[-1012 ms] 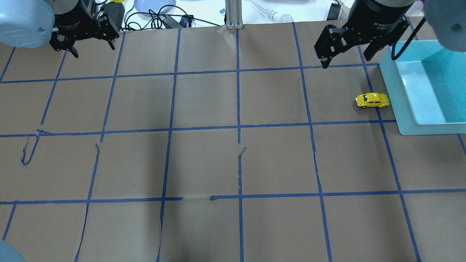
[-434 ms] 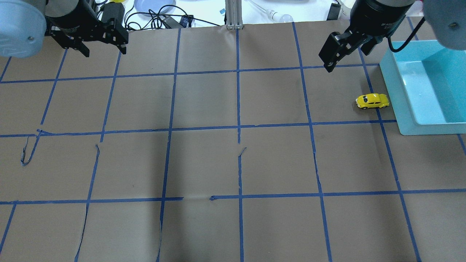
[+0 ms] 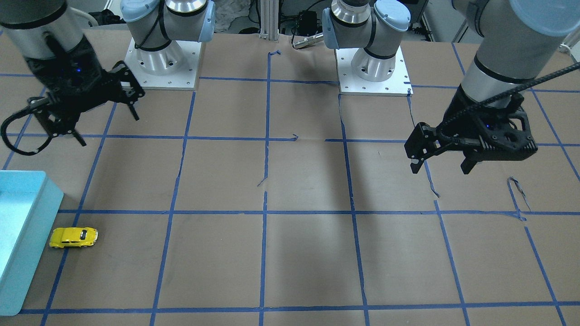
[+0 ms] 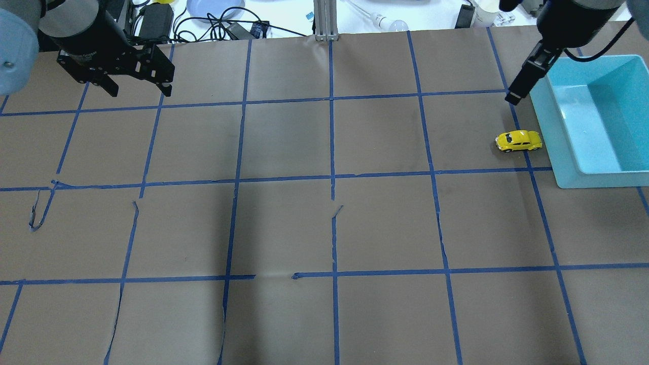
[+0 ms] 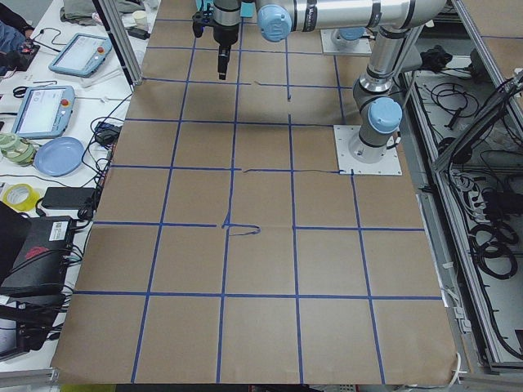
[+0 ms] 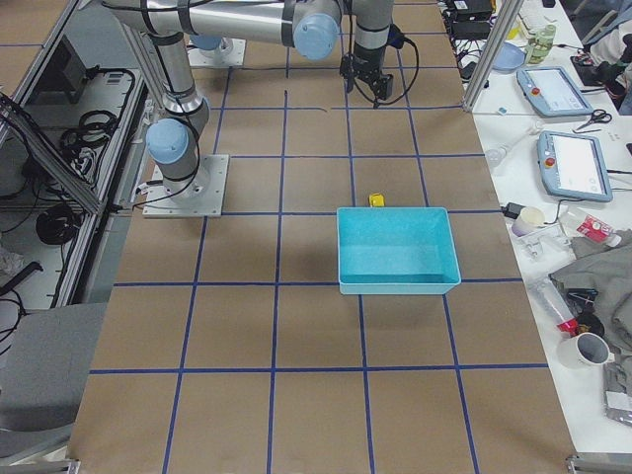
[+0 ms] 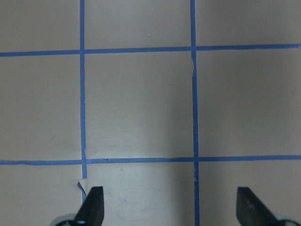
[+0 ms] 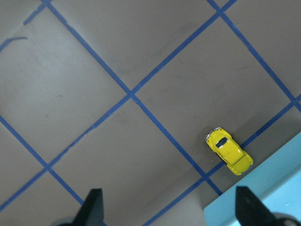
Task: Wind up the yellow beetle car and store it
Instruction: 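Lower the right gripper over the car beside the bin while left arm withdraws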
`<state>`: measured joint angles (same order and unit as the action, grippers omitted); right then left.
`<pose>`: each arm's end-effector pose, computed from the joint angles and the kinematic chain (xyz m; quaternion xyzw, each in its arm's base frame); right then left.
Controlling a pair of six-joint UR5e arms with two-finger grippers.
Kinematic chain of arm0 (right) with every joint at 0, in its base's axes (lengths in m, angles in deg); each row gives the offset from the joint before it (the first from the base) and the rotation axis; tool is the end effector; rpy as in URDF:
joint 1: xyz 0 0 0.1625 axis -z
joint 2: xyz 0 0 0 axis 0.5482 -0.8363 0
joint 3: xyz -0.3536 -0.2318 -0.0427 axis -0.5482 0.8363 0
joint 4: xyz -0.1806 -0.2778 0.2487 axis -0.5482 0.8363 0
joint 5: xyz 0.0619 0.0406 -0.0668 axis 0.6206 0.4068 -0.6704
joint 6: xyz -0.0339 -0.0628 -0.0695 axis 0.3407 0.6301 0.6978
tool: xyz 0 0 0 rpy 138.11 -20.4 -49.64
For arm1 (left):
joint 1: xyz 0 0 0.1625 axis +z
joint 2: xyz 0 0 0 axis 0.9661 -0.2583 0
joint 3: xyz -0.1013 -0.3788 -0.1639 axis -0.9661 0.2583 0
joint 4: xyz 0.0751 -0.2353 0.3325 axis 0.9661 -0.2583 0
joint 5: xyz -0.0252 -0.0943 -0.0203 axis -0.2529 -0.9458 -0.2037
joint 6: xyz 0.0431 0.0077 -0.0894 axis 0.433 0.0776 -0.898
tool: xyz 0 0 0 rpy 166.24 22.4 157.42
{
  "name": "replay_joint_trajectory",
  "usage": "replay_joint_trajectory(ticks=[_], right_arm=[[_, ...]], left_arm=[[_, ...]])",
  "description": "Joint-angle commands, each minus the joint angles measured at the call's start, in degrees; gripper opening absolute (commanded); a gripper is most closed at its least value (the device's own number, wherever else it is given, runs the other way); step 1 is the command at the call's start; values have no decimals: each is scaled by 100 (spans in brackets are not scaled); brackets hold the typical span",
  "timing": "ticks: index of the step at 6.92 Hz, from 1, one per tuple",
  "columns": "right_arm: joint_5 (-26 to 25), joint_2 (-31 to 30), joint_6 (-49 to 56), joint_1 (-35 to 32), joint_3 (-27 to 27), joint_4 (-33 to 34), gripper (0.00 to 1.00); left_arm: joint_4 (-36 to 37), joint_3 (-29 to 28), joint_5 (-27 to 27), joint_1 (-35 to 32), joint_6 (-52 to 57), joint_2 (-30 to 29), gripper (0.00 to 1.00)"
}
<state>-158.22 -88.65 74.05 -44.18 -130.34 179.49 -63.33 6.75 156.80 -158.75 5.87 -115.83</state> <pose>0.0148 -0.5608 0.4683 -0.4461 0.8949 -0.0097 0.0134 -0.0746 -0.5362 0.4941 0.0174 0.9985 -0.0503 0.0089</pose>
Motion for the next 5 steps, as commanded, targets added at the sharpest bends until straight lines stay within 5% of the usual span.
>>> replay_joint_trajectory(ticks=[1,5], right_arm=[[-31,647,2251,509,-4,536,100],[13,1827,4910,509,-371,2407,100]], left_arm=[[-218,108,-10,-109,6,122,100],[-139,399,-19,-145,-30,123,100]])
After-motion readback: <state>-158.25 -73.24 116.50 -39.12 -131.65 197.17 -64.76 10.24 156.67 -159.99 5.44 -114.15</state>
